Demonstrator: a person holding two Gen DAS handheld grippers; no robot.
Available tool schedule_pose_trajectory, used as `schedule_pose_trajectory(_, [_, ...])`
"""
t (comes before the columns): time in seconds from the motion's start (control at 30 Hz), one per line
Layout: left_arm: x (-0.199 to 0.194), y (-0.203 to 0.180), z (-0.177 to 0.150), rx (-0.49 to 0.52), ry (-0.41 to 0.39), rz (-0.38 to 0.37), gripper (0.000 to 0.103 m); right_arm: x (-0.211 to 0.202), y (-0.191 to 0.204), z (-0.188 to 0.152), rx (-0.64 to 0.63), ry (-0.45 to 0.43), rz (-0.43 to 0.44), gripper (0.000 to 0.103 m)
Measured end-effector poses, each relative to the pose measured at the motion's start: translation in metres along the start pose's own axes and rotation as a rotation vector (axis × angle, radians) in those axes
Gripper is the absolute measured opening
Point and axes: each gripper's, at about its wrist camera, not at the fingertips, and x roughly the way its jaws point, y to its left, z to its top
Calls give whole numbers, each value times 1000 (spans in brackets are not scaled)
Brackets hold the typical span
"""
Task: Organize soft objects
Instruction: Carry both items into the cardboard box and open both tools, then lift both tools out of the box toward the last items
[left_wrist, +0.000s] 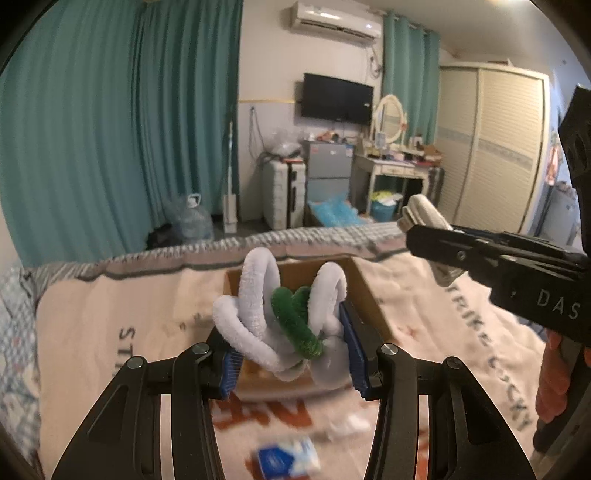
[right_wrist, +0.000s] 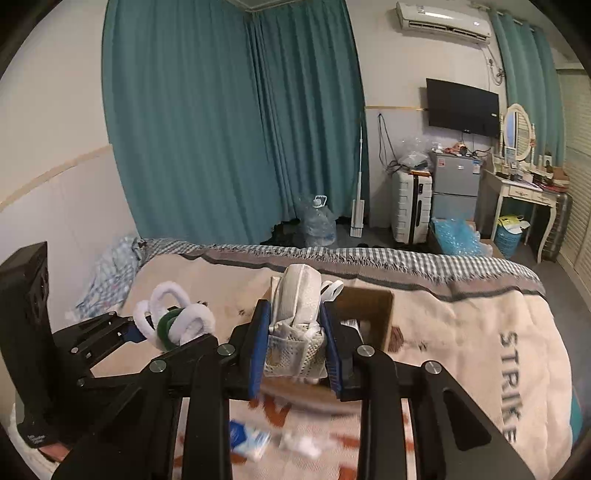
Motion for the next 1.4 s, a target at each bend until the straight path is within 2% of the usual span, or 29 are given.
schedule_pose_trajectory(0.13, [57, 16, 0, -1, 47, -4, 46, 62, -15, 7, 14, 39, 11, 27])
schedule_pose_trajectory(0.33, [138, 34, -17, 10, 129, 21, 46, 156, -41, -4, 25, 118, 13, 27])
schedule_pose_trajectory(0.5, [169, 36, -29, 26, 147, 13, 48, 204, -54, -15, 18, 172, -3, 28])
schedule_pose_trajectory(0.53, [169, 33, -31, 39, 143, 4, 50, 209, -55, -17, 24, 180, 4, 31])
schedule_pose_trajectory(0.57, [170, 29, -33, 60, 153, 4, 58, 212, -57, -18, 36, 184, 4, 35])
schedule_pose_trajectory(0.6, [171, 26, -33, 77, 158, 19, 64, 213, -59, -20, 41, 186, -4, 51])
schedule_pose_trajectory(0.63, [170, 24, -34, 84, 152, 33, 74, 212, -61, -21, 45, 177, -20, 63])
schedule_pose_trajectory(0.67, [164, 23, -35, 84, 138, 49, 79, 209, -62, -21, 43, 169, -30, 64])
schedule_pose_trajectory(0.7, [160, 22, -34, 78, 137, 56, 79, 206, -63, -21, 41, 169, -36, 64])
schedule_pose_trajectory(0.87, [114, 20, -18, 39, 124, 90, 79, 146, -60, -6, 37, 141, -79, 64])
schedule_pose_trajectory(1.07, [1, 3, 20, 50, -1, 116, 79, 26, -37, 31, 2, 57, -127, 64])
schedule_pose_trajectory(1.27, [-108, -9, 41, 67, -115, 156, 80, -86, 9, 47, -48, -10, -128, 64])
schedule_pose_trajectory(1.3, [-123, -8, 42, 58, -127, 164, 83, -101, 15, 47, -56, -18, -136, 64])
schedule_pose_trajectory(1.33, [-136, -7, 43, 43, -136, 174, 93, -118, 22, 46, -60, -23, -139, 65])
schedule_pose_trajectory(1.37, [-151, -4, 42, 22, -160, 182, 94, -131, 24, 43, -60, -29, -135, 67])
schedule_pose_trajectory(1.4, [-161, -4, 40, 13, -173, 183, 94, -145, 28, 39, -52, -36, -127, 75])
